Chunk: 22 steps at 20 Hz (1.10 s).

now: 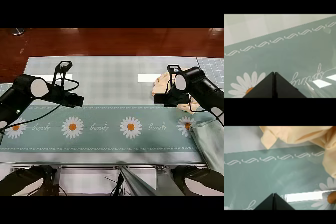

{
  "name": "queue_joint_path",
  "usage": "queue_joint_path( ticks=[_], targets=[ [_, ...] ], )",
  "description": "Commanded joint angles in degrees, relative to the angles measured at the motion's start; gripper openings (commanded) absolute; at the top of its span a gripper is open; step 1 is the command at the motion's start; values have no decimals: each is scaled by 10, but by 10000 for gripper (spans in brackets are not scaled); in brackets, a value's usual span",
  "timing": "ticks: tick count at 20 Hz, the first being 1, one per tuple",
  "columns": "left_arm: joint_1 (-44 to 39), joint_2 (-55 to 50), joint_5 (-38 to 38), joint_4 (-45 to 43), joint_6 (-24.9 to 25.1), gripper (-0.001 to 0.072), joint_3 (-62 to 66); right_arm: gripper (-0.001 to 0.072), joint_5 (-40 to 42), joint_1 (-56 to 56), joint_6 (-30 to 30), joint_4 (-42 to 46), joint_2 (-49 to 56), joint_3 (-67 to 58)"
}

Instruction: Fold the shirts.

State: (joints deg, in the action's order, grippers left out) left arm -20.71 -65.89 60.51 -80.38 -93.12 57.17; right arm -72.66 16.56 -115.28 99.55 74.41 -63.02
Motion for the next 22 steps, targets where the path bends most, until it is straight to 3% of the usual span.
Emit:
queue_joint_path(
  ticks=[1,13,18,21,22],
  targets=[
    [0,0,0,0,0,30,0,24,0,0,0,0,0,0],
    [0,0,0,0,0,30,0,24,1,0,0,0,0,0],
    [0,-1,-6,0,0,30,0,24,83,0,0,0,0,0],
    [0,-9,-81,0,0,34,0,27,144,0,1,63,1,0],
    [1,-14,-107,-3,0,127,0,136,168,0,-3,121,1,0]
  ],
)
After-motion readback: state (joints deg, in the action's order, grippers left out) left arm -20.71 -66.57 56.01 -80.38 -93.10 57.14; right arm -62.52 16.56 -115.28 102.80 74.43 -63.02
